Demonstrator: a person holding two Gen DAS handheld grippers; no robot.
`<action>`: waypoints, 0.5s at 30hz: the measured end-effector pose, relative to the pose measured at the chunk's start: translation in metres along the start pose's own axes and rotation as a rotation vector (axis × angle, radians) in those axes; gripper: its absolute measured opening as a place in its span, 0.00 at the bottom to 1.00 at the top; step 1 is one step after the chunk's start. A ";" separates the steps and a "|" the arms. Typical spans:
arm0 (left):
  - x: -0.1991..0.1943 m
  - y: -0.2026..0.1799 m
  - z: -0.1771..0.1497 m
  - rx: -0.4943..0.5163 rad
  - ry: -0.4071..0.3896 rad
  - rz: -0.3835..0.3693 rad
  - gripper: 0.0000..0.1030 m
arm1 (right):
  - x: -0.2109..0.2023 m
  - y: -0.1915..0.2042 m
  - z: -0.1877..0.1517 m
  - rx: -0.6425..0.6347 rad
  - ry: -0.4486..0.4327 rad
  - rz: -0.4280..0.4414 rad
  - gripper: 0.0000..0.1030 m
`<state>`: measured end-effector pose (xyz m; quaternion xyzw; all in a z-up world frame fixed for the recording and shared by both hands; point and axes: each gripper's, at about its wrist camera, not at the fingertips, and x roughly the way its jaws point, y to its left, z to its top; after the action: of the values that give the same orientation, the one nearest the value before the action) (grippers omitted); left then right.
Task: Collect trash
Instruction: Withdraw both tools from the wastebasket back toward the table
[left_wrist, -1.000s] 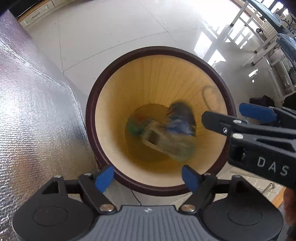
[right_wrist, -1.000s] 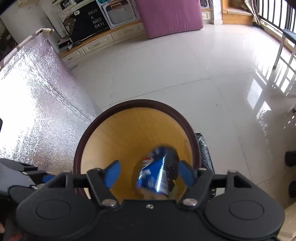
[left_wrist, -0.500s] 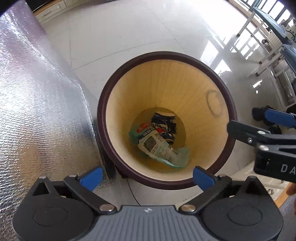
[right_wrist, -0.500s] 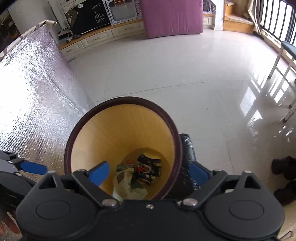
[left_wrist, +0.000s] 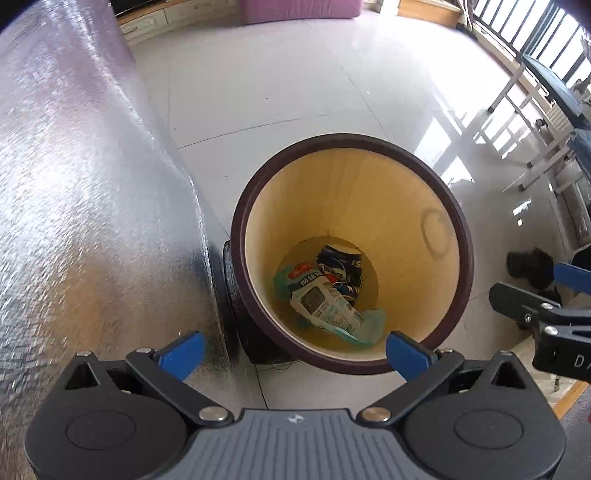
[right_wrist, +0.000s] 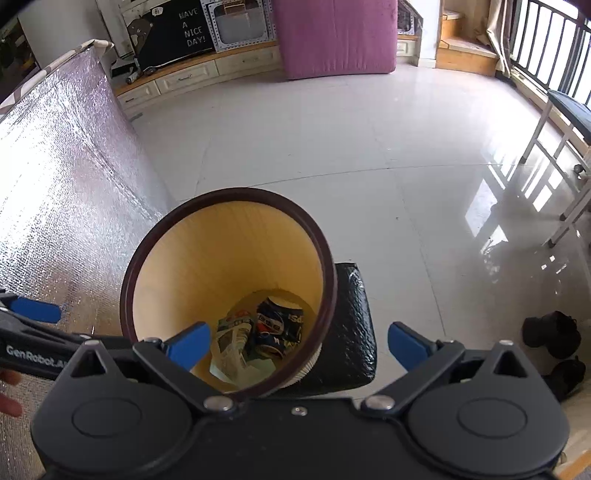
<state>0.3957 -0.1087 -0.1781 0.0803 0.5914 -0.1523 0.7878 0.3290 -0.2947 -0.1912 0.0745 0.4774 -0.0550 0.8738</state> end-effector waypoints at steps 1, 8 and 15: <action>-0.004 0.001 -0.002 -0.005 -0.007 -0.001 1.00 | -0.003 -0.001 -0.001 0.003 -0.003 -0.004 1.00; -0.028 0.004 -0.022 -0.034 -0.054 -0.002 1.00 | -0.028 -0.004 -0.010 -0.006 -0.022 -0.028 1.00; -0.064 0.006 -0.041 -0.043 -0.125 -0.010 1.00 | -0.059 -0.006 -0.019 -0.002 -0.039 -0.032 1.00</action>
<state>0.3446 -0.0812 -0.1290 0.0507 0.5448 -0.1480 0.8239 0.2806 -0.2958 -0.1524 0.0649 0.4613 -0.0699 0.8821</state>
